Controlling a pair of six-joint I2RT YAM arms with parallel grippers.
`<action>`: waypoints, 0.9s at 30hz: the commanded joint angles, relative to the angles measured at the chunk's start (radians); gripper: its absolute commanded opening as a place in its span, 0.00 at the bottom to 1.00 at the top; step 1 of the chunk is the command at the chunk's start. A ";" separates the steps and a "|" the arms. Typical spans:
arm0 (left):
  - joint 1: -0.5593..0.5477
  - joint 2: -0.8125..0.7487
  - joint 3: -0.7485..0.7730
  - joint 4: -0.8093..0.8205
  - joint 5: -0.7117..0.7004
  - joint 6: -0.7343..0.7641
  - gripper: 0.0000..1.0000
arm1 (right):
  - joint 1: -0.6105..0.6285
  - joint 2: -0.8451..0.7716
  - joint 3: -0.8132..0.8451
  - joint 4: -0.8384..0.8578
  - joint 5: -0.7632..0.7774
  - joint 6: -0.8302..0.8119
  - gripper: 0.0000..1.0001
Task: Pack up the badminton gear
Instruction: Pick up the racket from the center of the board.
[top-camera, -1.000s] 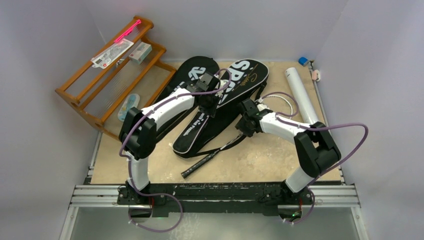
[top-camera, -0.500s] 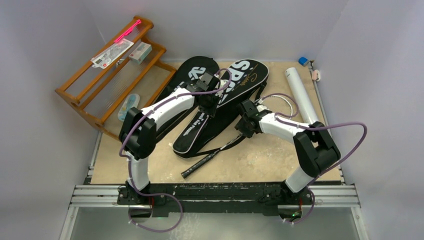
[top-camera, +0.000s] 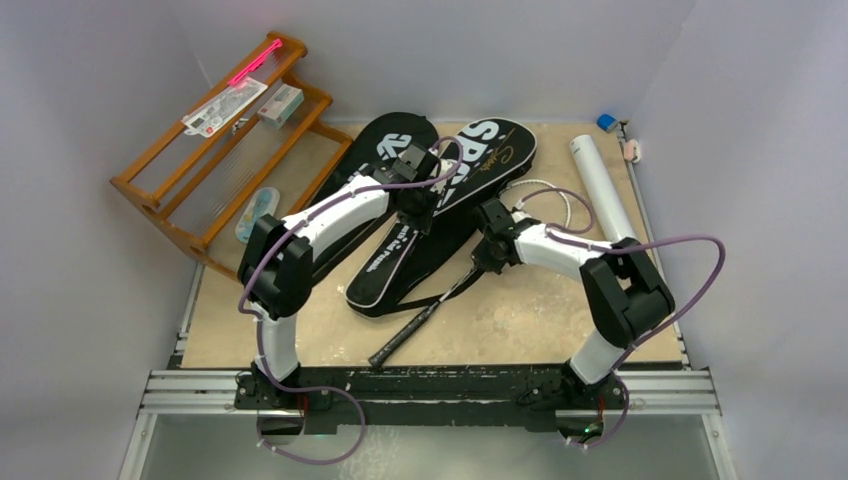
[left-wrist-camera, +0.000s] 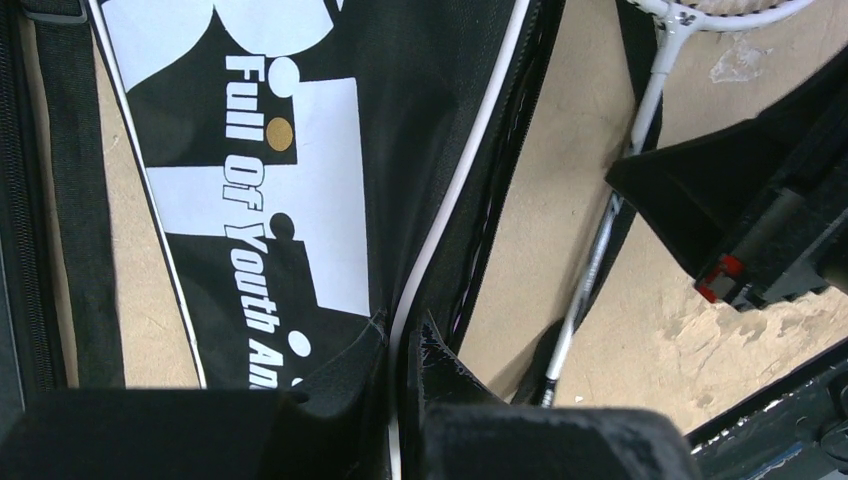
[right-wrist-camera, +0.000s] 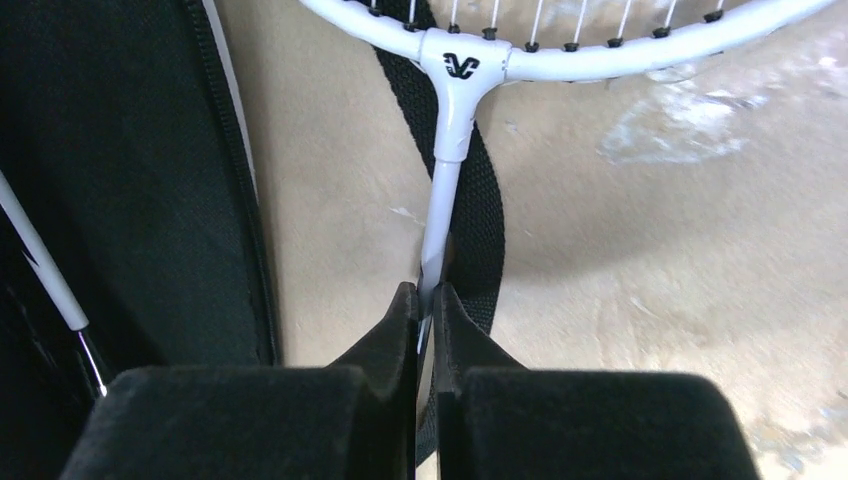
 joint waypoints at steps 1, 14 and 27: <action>0.001 -0.001 0.044 -0.004 0.012 0.011 0.00 | 0.006 -0.109 0.008 -0.131 0.067 -0.012 0.00; 0.001 -0.004 0.046 -0.001 0.026 0.011 0.00 | 0.006 -0.443 -0.009 -0.344 0.042 -0.151 0.00; -0.003 -0.030 0.038 0.009 0.039 0.008 0.00 | 0.006 -0.723 -0.192 -0.347 -0.129 -0.318 0.00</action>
